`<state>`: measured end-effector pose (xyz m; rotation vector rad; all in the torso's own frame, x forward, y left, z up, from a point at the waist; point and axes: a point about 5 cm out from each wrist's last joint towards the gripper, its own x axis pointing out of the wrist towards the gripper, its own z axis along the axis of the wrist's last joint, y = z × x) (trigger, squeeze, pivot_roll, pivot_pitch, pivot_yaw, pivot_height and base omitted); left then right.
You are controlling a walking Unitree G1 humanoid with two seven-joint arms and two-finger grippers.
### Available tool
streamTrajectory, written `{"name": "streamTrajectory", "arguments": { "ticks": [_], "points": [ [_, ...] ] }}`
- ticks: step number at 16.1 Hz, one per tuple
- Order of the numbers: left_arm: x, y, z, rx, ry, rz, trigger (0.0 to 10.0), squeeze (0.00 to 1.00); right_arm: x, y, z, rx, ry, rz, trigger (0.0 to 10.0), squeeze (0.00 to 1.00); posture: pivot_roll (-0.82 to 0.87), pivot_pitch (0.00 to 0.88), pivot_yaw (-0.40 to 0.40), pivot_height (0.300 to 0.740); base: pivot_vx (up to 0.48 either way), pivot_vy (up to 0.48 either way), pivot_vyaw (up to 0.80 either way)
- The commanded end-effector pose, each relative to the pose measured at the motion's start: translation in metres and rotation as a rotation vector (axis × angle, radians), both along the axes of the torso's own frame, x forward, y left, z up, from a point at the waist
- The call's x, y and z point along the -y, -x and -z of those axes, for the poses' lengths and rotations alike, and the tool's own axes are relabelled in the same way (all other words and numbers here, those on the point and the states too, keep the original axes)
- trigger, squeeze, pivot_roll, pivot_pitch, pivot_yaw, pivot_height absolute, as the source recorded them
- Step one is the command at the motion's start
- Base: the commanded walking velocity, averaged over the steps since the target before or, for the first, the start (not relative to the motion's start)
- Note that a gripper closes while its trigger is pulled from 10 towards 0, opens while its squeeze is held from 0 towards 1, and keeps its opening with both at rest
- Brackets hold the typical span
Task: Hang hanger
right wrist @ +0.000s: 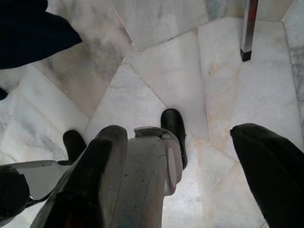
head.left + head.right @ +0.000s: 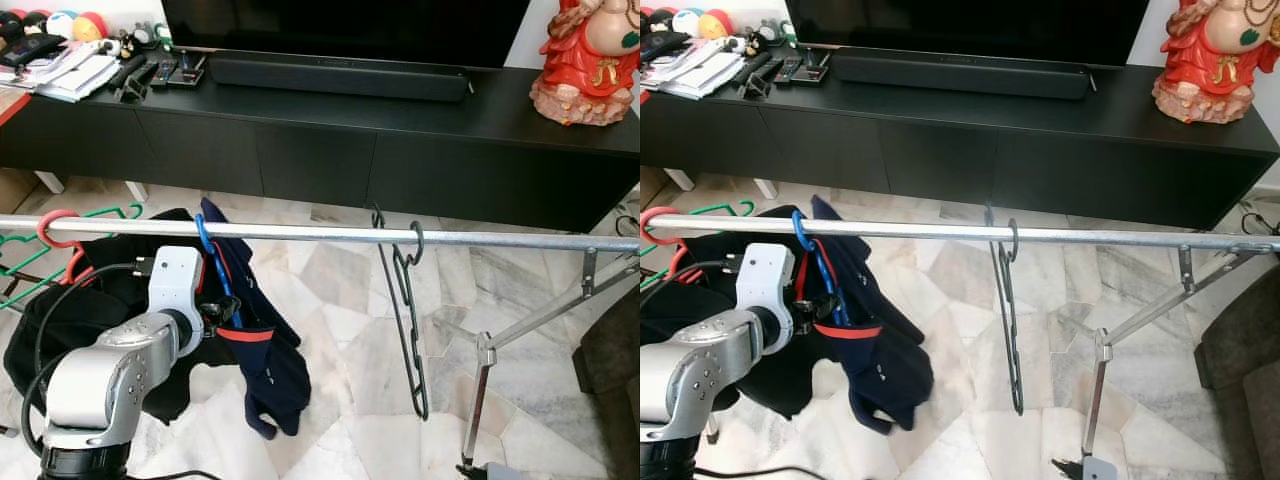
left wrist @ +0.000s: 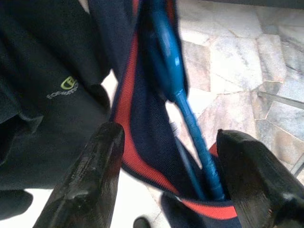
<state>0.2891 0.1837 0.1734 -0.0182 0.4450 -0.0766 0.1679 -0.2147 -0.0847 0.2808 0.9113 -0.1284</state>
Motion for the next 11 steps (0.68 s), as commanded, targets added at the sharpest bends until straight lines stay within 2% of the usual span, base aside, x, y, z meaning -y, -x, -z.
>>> {"name": "streamTrajectory", "arguments": {
  "ticks": [1, 4, 6, 7, 8, 11],
  "points": [
    [-0.002, 0.004, 0.003, -0.014, 0.014, -0.040, 10.0, 0.00, -0.001, 0.009, 0.004, -0.027, -0.010, 0.018, 10.0, 0.00, -0.03, 0.225, 0.029, 0.740, 0.000, 0.000, 0.00],
    [0.003, 0.001, 0.003, 0.006, 0.066, -0.042, 10.0, 0.00, -0.002, 0.009, 0.004, -0.026, -0.011, 0.015, 10.0, 0.00, -0.03, 0.226, 0.030, 0.740, 0.000, 0.000, 0.00],
    [0.017, 0.000, -0.006, 0.033, 0.107, 0.041, 10.0, 0.00, -0.002, 0.008, 0.004, -0.024, -0.012, 0.019, 10.0, 0.00, -0.03, 0.230, 0.032, 0.740, 0.000, 0.000, 0.00],
    [0.023, 0.003, -0.008, 0.024, 0.095, 0.104, 10.0, 0.00, -0.002, 0.008, 0.004, -0.024, -0.011, 0.020, 10.0, 0.00, -0.03, 0.231, 0.033, 0.740, 0.000, 0.000, 0.00],
    [0.024, 0.004, -0.006, 0.011, 0.085, 0.110, 10.0, 0.00, -0.002, 0.008, 0.004, -0.024, -0.012, 0.020, 10.0, 0.00, -0.02, 0.233, 0.033, 0.740, 0.000, 0.000, 0.00],
    [0.012, 0.003, 0.005, -0.017, 0.000, 0.030, 10.0, 0.00, -0.003, 0.008, 0.004, -0.024, -0.014, 0.019, 10.0, 0.00, -0.02, 0.237, 0.033, 0.740, 0.000, 0.000, 0.00]
  ]
}}
